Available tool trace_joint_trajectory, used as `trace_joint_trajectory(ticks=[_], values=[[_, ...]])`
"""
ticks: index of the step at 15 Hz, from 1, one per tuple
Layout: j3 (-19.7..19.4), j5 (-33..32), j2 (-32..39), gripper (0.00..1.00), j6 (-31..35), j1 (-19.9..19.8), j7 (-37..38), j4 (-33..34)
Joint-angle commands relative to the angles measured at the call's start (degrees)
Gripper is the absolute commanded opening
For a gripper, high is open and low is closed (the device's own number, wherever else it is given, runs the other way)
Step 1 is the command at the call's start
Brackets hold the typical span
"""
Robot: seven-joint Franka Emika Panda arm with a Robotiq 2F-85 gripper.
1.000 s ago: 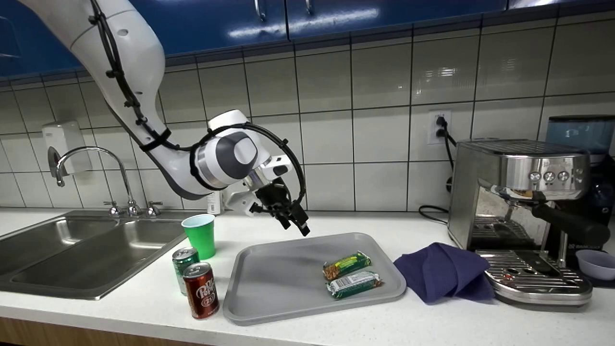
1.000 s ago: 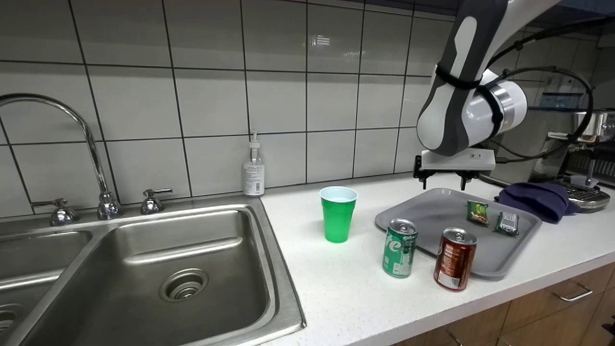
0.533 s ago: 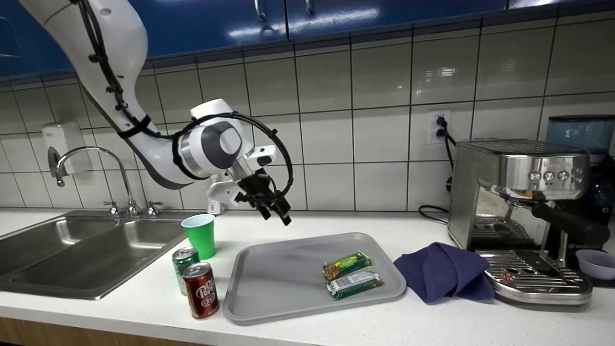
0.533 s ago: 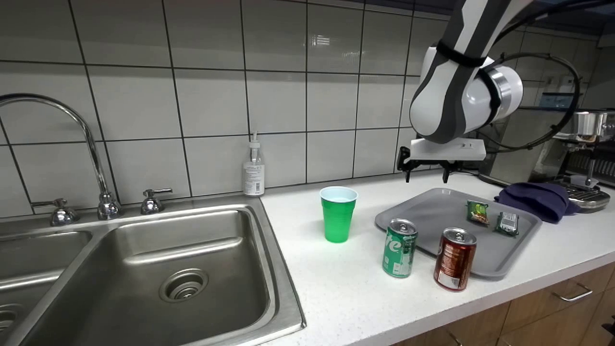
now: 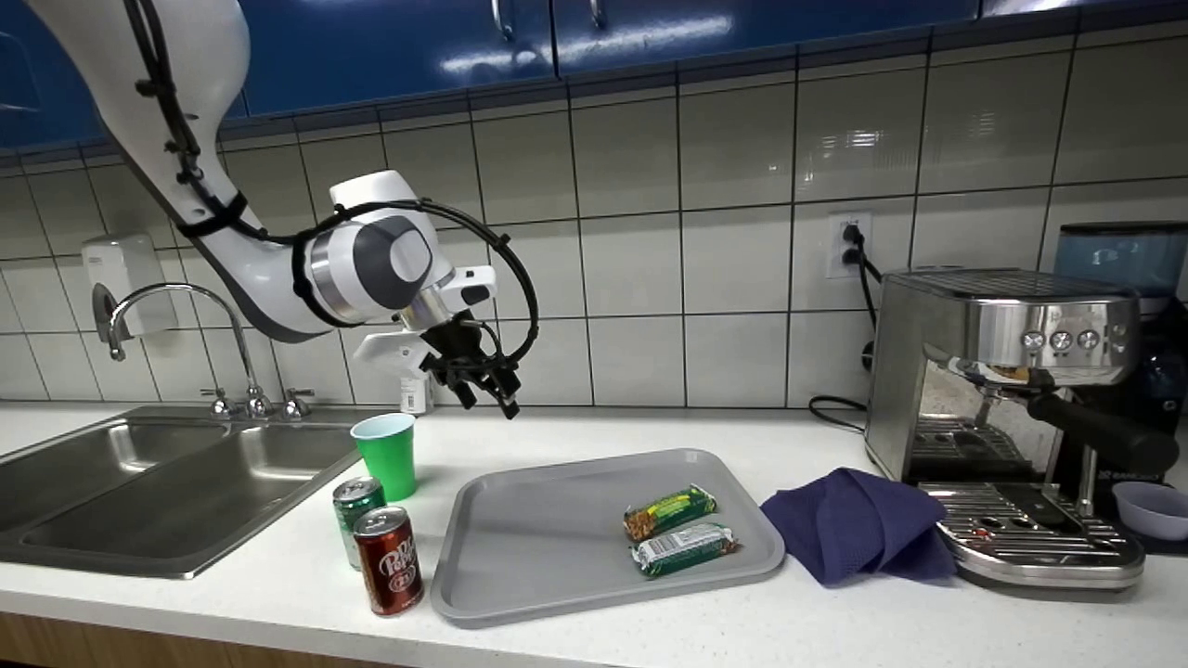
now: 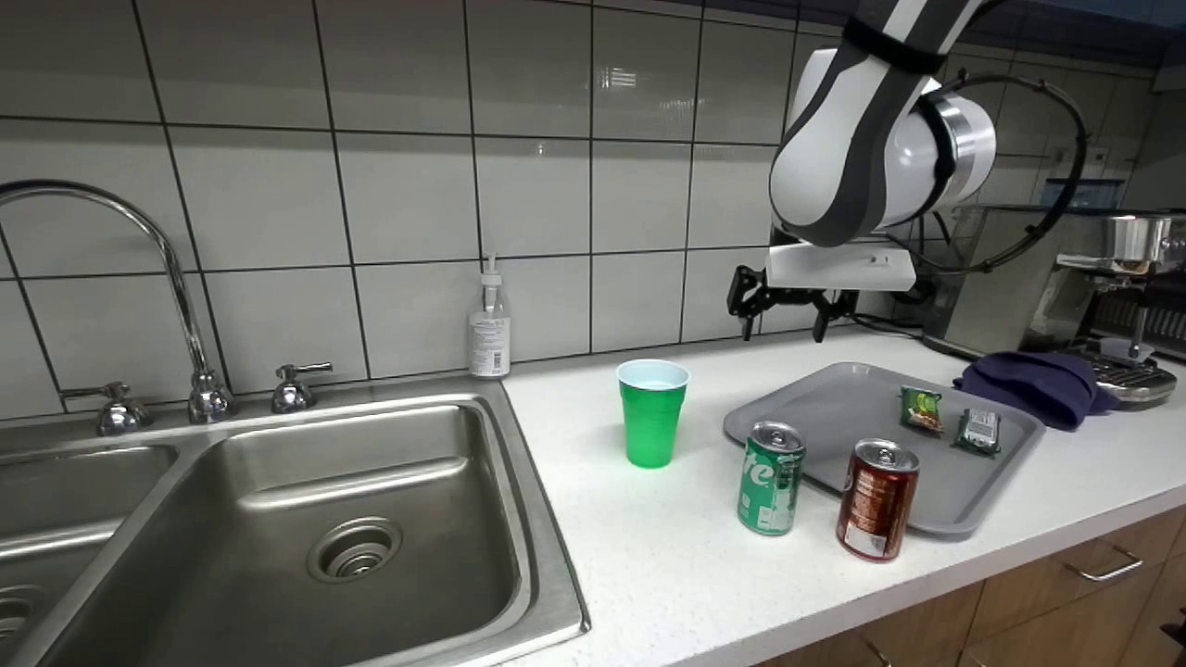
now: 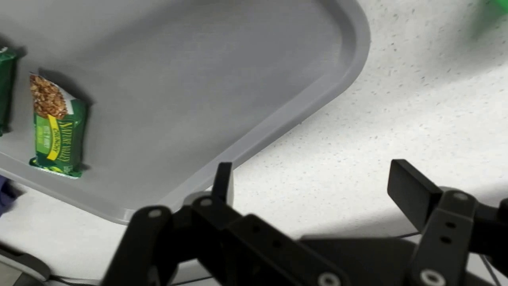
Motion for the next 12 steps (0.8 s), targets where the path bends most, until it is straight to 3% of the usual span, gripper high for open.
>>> trace_joint_trajectory(ticks=[1, 4, 5, 9, 12], values=[[4.25, 1.65, -5.26, 1.00, -2.79, -2.39, -5.53, -2.08], [6.81, 3.69, -6.48, 1.00, -4.03, -3.27, -8.52, -2.35], [12.51, -0.14, -7.47, 1.00, -4.29, -9.08, -6.22, -2.33], [23.85, 2.13, -7.63, 1.00, -5.61, -18.51, -9.44, -1.86], [29.85, 3.57, -6.93, 1.00, -6.29, -23.52, -11.89, -1.26]])
